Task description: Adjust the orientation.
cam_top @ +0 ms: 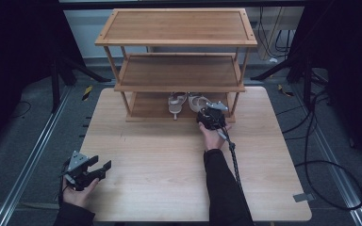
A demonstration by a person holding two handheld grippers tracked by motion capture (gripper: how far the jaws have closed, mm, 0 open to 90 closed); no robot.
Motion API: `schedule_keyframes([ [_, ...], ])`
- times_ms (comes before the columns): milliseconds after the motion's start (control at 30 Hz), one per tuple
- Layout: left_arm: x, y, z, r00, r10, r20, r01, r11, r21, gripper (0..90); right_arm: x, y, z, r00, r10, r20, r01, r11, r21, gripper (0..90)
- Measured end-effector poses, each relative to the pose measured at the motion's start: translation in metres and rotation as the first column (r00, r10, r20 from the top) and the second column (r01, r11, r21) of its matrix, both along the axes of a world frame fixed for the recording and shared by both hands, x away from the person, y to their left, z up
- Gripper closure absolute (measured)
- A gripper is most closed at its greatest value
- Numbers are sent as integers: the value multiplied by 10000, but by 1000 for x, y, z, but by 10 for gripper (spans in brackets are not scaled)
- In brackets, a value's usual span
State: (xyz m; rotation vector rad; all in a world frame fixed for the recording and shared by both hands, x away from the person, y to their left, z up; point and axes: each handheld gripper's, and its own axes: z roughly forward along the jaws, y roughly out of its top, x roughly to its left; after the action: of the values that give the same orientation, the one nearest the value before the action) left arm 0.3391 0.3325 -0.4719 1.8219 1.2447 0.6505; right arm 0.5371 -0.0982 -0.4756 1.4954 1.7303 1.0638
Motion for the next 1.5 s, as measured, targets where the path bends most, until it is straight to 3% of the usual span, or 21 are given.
schedule_keyframes([
  [333,0,1,0,10000,25,-22,-25,10000,-14,381,27,12,-14,9990,-359,-269,356,9993,-110,406],
  [600,0,1,-1,10000,-17,-52,17,10000,-65,380,28,16,-17,9988,-393,-283,380,9981,-478,387],
  [700,0,1,-1,10000,-55,-62,54,10000,-67,379,28,16,-17,9988,-167,-461,151,9992,-363,318],
  [833,0,1,0,10000,-55,-74,54,9999,-112,377,18,15,-4,9996,274,-52,-277,9952,-940,246],
  [1033,-1,0,0,9999,-97,-61,96,9999,-80,376,-2,7,20,9965,801,256,-779,9941,-756,220],
  [1100,-1,0,0,9999,-117,-65,117,9999,-60,376,-15,3,23,9951,848,505,-824,9955,-476,233],
  [1300,-1,-1,0,9999,-96,-67,96,9999,-32,377,-35,-6,7,9943,1067,-68,-1069,9929,-524,236],
  [1500,-1,-1,-1,9999,-74,-96,74,10000,12,379,-33,-7,-18,9929,1042,-568,-1076,9924,-598,323],
])
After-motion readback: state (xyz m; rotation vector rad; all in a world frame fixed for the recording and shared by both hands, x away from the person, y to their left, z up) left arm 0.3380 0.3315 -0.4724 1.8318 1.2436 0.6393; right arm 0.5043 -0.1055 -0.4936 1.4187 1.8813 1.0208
